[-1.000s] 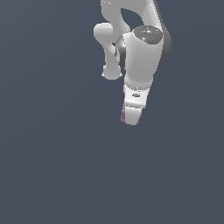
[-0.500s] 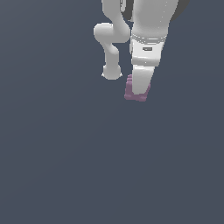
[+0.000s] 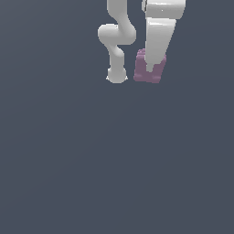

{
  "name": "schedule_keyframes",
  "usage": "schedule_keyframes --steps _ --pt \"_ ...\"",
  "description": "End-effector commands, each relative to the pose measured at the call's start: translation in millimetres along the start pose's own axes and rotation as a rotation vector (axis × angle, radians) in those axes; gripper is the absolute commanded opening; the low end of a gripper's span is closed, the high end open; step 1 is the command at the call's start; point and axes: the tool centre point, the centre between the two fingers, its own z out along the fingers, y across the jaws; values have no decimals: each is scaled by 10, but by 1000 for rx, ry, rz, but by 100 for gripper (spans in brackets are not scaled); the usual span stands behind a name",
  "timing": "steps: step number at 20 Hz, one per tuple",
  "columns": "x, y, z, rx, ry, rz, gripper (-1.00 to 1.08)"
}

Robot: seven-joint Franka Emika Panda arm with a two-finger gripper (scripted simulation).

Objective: Pick up the object and move it to a goal position.

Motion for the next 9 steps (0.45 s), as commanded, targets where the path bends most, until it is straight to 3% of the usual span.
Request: schedule_keyframes --steps 1,9 --pt "1 -26 -133 1 0 1 -100" --pt "4 -48 -301 1 0 2 -100"
